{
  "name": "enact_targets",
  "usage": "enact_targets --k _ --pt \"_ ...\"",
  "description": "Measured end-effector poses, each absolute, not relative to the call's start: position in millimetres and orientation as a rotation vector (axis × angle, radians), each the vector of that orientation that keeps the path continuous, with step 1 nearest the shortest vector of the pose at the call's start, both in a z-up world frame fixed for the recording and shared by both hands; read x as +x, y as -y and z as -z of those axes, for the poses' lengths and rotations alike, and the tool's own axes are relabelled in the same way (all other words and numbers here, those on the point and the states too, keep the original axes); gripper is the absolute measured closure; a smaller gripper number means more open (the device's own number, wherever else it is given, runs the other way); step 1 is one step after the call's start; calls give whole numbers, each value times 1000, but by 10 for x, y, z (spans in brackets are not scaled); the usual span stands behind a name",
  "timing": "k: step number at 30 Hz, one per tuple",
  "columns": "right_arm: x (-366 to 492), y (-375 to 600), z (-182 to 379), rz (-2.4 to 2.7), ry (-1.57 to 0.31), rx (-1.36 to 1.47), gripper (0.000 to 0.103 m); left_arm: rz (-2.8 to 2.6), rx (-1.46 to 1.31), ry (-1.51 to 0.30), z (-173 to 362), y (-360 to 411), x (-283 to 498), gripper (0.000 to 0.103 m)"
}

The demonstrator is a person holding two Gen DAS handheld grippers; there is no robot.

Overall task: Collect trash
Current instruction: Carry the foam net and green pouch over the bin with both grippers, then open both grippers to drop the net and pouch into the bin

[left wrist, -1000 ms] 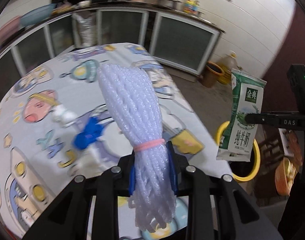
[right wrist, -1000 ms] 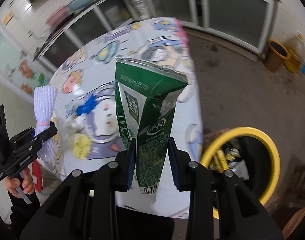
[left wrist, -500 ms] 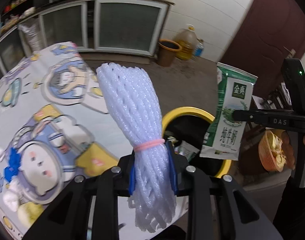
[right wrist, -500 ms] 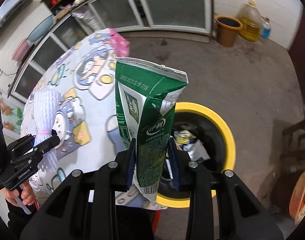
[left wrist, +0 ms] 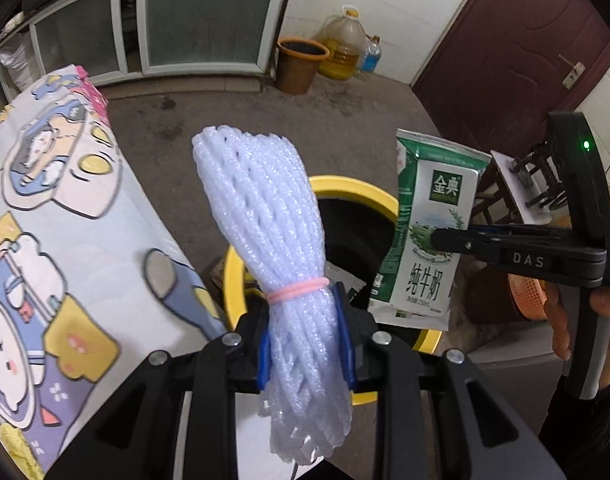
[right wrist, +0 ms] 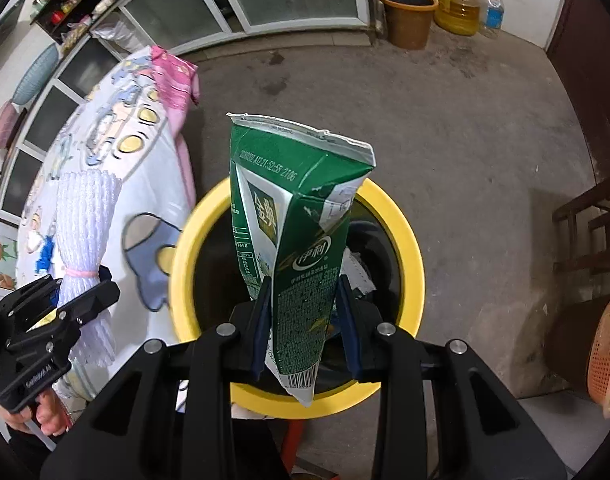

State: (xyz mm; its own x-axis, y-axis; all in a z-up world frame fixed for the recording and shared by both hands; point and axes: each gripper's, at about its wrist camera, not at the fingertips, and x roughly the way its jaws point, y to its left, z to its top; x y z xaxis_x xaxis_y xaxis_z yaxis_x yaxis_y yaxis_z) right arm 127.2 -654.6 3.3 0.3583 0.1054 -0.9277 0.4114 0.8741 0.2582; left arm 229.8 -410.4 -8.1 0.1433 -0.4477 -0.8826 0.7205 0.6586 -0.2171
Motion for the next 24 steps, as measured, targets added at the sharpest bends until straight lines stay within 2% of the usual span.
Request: enact_targets --k 16,18,19,20,21,24 --pt "1443 6631 417 194 -1278 538 72 861 279 -1210 494 4439 2310 76" --pt "1448 6651 445 203 -1283 549 71 853 268 -1202 483 4418 2285 60" --pt "1442 6670 460 212 -1285 553 70 846 264 -1197 478 4402 2282 45" --pt "1433 6691 468 218 -1285 557 64 842 260 -1189 468 4393 2280 36" --pt "1428 6700 471 222 -1283 563 56 843 254 -1178 455 4367 2279 35" --pt "1387 6752 484 245 -1274 582 53 839 226 -1194 457 4300 2318 30"
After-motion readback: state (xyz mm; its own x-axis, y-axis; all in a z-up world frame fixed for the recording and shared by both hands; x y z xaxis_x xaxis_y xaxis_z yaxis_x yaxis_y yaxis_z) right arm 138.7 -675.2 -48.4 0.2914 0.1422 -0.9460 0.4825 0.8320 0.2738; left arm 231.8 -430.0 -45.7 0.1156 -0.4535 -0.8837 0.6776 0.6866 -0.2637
